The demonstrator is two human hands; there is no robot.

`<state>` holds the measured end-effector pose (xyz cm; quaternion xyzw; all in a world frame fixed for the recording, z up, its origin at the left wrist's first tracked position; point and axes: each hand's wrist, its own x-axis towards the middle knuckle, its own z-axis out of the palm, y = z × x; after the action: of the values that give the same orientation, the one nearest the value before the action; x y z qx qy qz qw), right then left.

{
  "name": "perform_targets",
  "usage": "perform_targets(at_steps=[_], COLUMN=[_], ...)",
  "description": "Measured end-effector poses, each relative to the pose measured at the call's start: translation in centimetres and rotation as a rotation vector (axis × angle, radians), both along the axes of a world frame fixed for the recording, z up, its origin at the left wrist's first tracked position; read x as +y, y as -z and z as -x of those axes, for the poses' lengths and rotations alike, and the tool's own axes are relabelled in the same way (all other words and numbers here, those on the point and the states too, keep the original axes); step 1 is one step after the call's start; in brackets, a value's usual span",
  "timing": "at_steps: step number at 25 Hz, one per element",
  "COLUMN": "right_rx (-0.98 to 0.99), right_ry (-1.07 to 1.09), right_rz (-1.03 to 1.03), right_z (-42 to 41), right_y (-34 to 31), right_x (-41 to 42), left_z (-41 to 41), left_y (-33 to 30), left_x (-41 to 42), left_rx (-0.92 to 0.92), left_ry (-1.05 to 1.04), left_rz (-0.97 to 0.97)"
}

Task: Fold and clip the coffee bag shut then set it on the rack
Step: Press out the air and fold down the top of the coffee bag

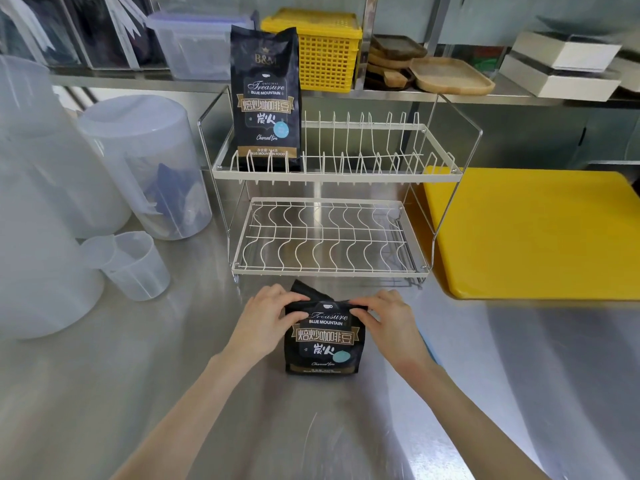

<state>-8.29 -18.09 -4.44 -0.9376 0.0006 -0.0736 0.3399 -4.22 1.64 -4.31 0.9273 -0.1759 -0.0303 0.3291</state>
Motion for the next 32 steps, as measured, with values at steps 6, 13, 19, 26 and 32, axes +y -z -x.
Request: perform_targets(at_steps=[6, 13, 19, 26, 32], right_rx=[-0.006, 0.030, 0.094, 0.110, 0.173], right_ry=[-0.003, -0.016, -0.044, -0.137, -0.093], right_rz=[-0.094, -0.130, -0.121, -0.084, -0.185], right_z=[0.2, 0.0, -0.5, -0.4, 0.3], right_y=[-0.4, -0.6, -1.0, -0.9, -0.3], right_x=[-0.1, -0.1, -0.2, -0.8, -2.3], left_z=[0.5, 0.6, 0.6, 0.8, 0.6], left_y=[0.4, 0.0, -0.4, -0.6, -0.4], left_x=[0.0, -0.4, -1.7, -1.7, -1.5], left_rx=[-0.063, -0.085, -0.098, -0.121, -0.025], left_ry=[-0.077, 0.023, 0.033, 0.095, 0.068], left_rz=[0.034, -0.009, -0.012, -0.049, 0.023])
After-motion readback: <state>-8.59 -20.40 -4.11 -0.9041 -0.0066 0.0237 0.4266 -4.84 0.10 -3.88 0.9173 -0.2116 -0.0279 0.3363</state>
